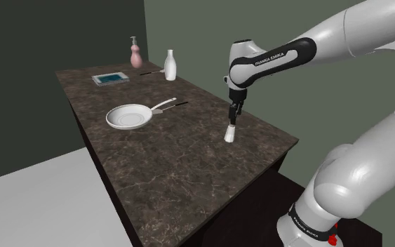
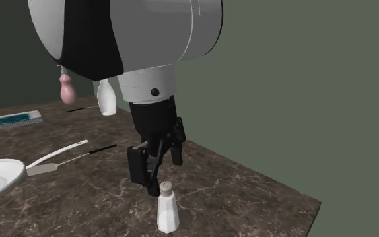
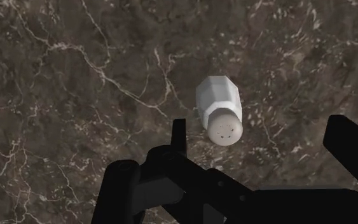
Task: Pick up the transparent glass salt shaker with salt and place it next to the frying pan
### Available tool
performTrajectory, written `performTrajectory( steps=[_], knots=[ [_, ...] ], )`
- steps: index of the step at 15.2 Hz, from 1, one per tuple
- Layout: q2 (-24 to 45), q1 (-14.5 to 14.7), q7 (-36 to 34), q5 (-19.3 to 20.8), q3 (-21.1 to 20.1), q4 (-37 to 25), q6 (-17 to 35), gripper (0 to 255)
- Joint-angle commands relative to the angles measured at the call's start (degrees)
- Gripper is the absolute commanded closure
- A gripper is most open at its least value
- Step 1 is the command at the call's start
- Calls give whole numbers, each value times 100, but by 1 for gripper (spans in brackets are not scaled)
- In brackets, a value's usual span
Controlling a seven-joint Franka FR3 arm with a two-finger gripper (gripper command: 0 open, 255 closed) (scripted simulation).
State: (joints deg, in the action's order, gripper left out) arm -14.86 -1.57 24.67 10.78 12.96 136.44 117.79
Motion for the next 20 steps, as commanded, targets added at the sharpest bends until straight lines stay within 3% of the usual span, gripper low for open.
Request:
performTrajectory(
  steps=[1,8,16,17,20],
  knots=[
    [291,-10,98,2,58,-116,205,0],
    [569,-46,106,25,128,230,832,0],
    [568,-46,106,25,127,230,831,0],
    [568,-46,106,25,127,230,831,255],
    [568,-46,106,25,127,230,831,255]
  ],
)
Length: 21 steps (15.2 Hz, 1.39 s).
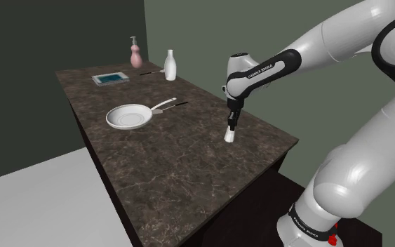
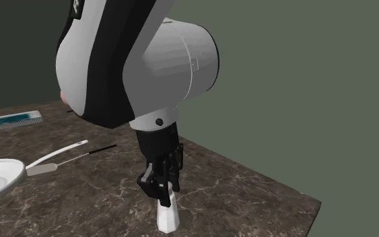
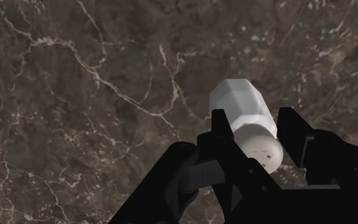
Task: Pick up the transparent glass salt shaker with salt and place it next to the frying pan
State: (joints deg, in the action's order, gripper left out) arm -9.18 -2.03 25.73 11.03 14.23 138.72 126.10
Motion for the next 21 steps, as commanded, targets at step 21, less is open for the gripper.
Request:
performTrajectory(
  steps=[21],
  knots=[
    [-556,19,73,-14,-85,-673,-1226,255]
  ],
)
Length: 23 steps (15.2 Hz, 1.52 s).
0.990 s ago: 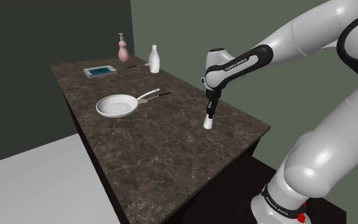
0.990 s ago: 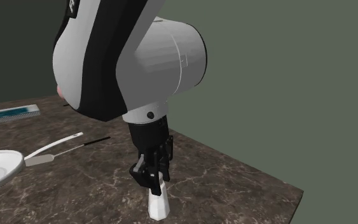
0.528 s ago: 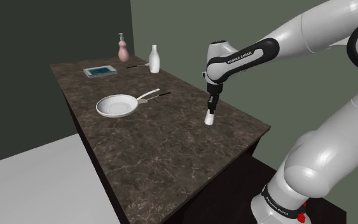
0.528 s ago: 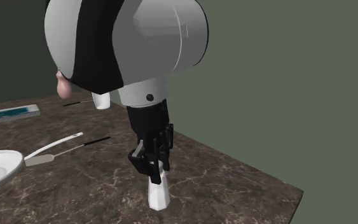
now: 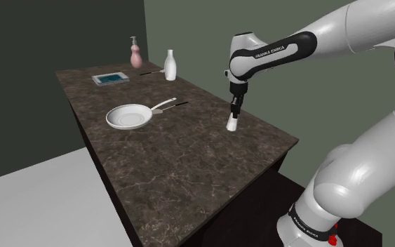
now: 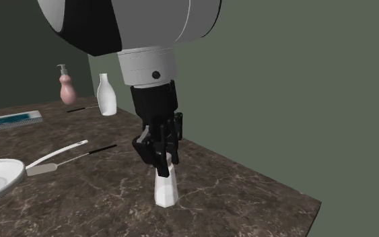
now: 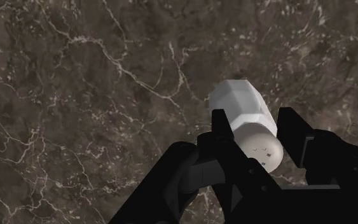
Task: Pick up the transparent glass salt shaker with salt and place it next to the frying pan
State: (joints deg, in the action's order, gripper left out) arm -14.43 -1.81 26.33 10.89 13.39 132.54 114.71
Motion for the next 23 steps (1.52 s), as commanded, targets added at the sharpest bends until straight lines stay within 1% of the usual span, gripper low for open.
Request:
performTrajectory(
  steps=[1,19,20,23],
  knots=[
    [-57,-1,19,-3,-7,-109,-166,255],
    [-291,31,146,-61,-100,-1281,-1566,255],
    [-292,31,147,-62,-101,-1293,-1578,255],
    [408,83,188,-204,-75,-1987,-1580,255]
  ],
)
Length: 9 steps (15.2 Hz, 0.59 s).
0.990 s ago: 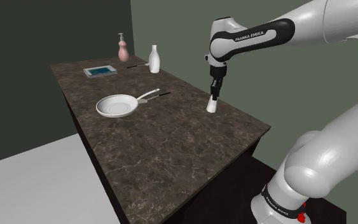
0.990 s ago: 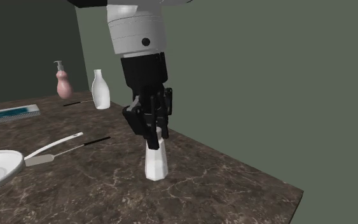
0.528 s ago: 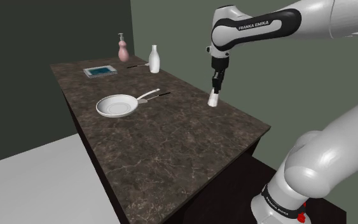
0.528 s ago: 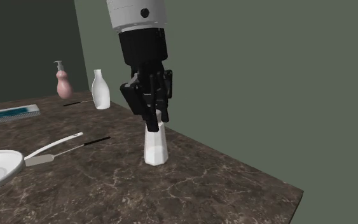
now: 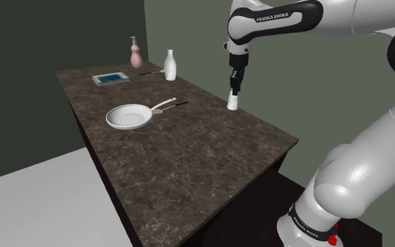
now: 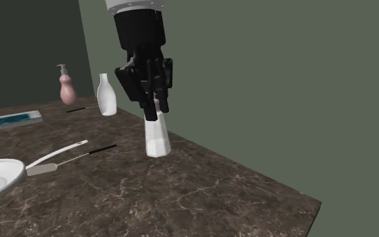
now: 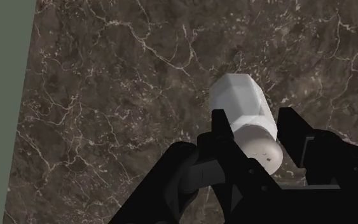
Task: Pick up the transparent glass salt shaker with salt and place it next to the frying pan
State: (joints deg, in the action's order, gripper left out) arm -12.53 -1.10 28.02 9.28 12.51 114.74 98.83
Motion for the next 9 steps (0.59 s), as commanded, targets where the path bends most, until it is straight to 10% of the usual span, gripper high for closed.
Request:
performTrajectory(
  steps=[1,9],
  knots=[
    [451,23,37,-93,21,-455,-9,255],
    [2430,-11,207,-537,45,-2850,-456,255]
  ],
)
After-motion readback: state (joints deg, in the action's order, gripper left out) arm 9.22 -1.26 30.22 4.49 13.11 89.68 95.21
